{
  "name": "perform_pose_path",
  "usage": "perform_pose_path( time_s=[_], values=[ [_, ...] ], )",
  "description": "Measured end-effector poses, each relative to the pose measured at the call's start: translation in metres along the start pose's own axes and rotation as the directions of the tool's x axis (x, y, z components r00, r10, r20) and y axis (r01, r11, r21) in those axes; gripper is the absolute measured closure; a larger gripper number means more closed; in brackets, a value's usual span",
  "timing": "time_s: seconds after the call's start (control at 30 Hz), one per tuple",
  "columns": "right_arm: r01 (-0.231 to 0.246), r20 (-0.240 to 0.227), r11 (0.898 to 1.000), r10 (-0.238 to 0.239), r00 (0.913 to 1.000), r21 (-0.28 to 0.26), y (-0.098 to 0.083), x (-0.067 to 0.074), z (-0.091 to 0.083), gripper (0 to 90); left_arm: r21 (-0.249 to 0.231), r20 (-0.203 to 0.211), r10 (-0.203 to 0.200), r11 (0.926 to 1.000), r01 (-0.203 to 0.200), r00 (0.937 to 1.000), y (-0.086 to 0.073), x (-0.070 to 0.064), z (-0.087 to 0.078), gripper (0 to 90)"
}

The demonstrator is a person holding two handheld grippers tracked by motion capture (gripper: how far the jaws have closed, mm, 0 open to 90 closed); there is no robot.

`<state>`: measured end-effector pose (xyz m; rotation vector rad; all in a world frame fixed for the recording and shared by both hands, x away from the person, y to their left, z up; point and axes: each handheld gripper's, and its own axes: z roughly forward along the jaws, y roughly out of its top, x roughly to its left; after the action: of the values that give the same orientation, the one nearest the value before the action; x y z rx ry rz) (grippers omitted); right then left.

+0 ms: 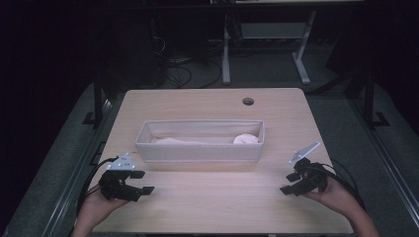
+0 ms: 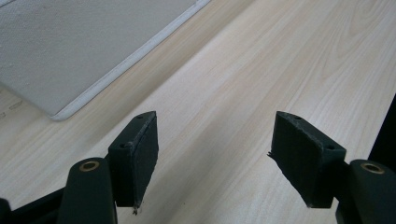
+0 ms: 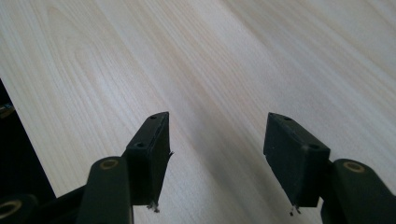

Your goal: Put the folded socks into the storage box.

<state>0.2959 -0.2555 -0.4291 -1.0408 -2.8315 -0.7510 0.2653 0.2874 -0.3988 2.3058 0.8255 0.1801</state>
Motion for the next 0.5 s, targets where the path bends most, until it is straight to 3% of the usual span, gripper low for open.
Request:
perform_pose_path(
  time_s=[0.5],
  values=[
    [-0.024, -0.01, 0.999, 0.023, 0.9997, -0.041, -0.021, 0.008, 0.001, 39.9, 0.003, -0.003, 0.002, 1.0, -0.002, 1.0, 0.0, -0.001, 0.002, 30.8]
  ],
)
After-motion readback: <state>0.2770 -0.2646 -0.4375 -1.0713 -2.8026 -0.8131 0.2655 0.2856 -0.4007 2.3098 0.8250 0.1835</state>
